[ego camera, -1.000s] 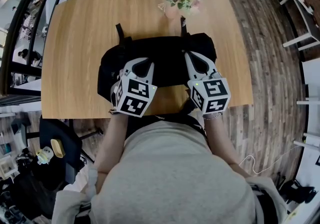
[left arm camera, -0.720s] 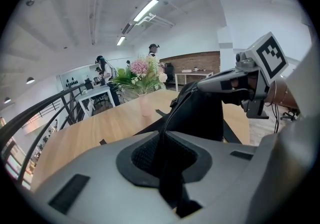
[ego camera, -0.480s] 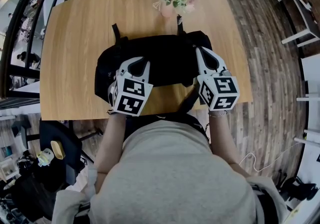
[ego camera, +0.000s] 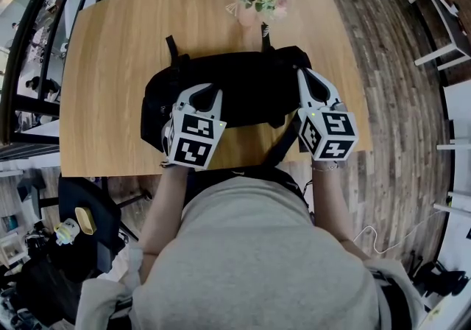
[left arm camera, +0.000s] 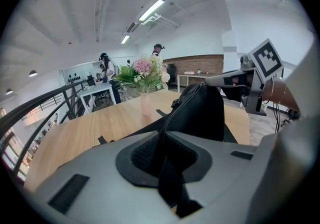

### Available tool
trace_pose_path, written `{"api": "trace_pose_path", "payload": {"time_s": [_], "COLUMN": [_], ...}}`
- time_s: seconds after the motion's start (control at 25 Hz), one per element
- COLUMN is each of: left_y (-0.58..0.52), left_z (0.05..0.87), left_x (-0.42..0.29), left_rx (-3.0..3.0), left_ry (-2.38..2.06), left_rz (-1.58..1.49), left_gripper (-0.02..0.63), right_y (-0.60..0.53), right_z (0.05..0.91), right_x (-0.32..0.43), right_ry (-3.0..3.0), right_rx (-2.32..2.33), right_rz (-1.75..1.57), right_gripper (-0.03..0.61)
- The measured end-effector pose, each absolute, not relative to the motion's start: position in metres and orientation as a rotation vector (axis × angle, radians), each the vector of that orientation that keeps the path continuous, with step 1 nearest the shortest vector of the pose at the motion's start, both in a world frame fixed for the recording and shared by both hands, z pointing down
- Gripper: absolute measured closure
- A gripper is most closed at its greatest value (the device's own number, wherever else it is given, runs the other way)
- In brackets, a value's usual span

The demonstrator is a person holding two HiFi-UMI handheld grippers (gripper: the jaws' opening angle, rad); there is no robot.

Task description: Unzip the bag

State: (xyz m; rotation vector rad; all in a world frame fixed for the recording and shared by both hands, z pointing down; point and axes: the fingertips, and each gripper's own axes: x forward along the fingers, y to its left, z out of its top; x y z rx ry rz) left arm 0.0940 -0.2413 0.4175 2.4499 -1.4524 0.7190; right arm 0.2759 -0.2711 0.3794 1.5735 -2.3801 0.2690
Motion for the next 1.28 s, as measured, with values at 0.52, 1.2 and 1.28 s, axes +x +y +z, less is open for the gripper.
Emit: {"api": "trace_pose_path", "payload": {"time_s": [0.52, 1.2, 1.28], "left_y": [-0.226, -0.208, -0.205], "left_z": [0.416, 0.389, 0.386], "left_x": [0.095, 0.065, 0.066], "left_rx": [2.371, 2.158, 2.154], "left_ry": [-1.419, -1.559, -1.55], "left_rz": [0.683, 0.178, 0.127], "left_gripper": [0.505, 0.472, 0.48], "right_y": [-0.259, -0.219, -0.213], "right_z": [0.38, 0.374, 0.375], "right_x": [0.262, 0.176, 0.168], "right_ry": [-2.413, -2.678, -2.693], "right_rx": [1.524, 1.056, 1.04], "right_rz": [0.309, 0.366, 0.416], "right_gripper": [0.557, 0.465, 0.467]}}
